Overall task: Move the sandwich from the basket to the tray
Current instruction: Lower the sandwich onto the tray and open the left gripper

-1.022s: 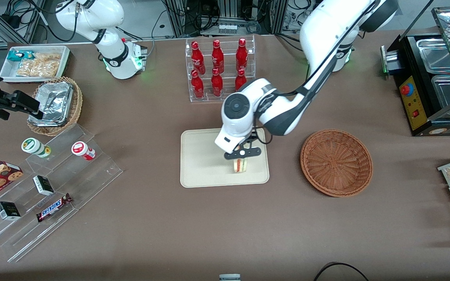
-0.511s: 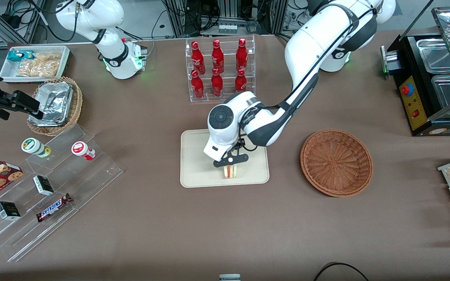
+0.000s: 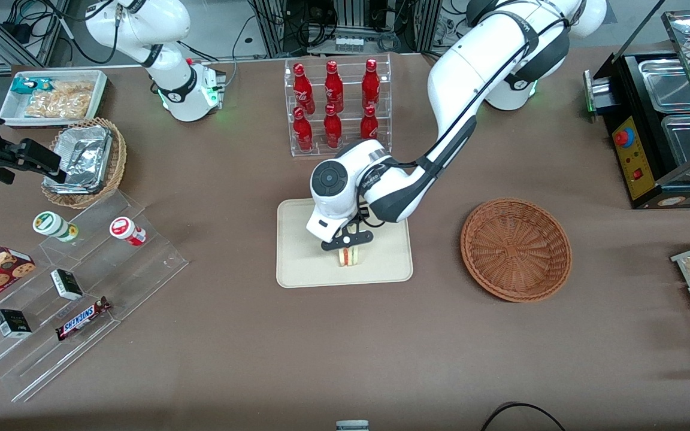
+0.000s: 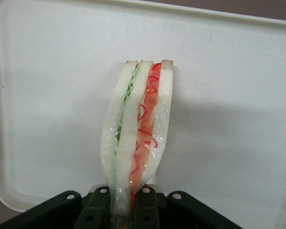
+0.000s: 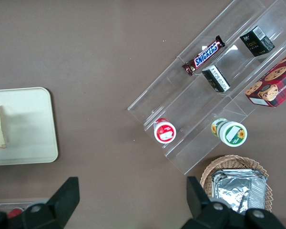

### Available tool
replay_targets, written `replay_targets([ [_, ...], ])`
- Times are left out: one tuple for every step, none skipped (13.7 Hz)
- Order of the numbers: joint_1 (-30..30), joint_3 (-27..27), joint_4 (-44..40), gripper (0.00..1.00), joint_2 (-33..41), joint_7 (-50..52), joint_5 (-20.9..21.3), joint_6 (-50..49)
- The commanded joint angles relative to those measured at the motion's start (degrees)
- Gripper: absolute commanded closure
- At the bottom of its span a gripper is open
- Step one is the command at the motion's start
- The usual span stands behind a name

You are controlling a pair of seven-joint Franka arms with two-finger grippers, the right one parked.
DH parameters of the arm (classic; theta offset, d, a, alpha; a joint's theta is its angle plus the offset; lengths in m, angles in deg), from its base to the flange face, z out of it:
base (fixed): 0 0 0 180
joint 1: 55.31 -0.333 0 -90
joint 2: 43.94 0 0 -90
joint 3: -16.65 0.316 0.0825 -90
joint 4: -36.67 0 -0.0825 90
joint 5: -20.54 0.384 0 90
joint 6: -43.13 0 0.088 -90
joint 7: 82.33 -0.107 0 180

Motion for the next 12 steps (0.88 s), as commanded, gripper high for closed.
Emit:
replay_targets([
  [0.5,0.0,-1.8,0.25,-0.8,0.1,-0.8,-1.2],
  [0.5,0.0,-1.8,0.00,-0.7,0.8,-0.8,-1.2],
  [0.5,0.0,-1.9,0.00,-0.3,0.9,-1.6,-1.3],
  [0.1,0.1,-2.2,0.00,0.1,0.8,-3.6,-1.5],
  [-0.2,0.2,-2.3,0.00,0.8,0.5,-5.3,-1.8],
  [-0.2,0.4,-2.3,0.00,2.1,0.5,-5.4,-2.2],
  [-0.2,0.5,-2.3,0.00,3.7,0.5,-4.9,-3.7],
  [-0.2,0.7,-2.3,0.00,5.0,0.3,-4.8,-5.3],
  [-0.3,0.8,-2.3,0.00,6.1,-0.1,-4.7,-6.3],
  [-1.0,1.1,-2.3,0.00,7.3,-0.1,-4.8,-6.7],
  [-2.5,1.1,-1.8,0.00,8.6,-0.2,-4.8,-7.1],
  [-3.5,1.1,-1.7,0.00,9.8,-0.2,-4.8,-8.5],
])
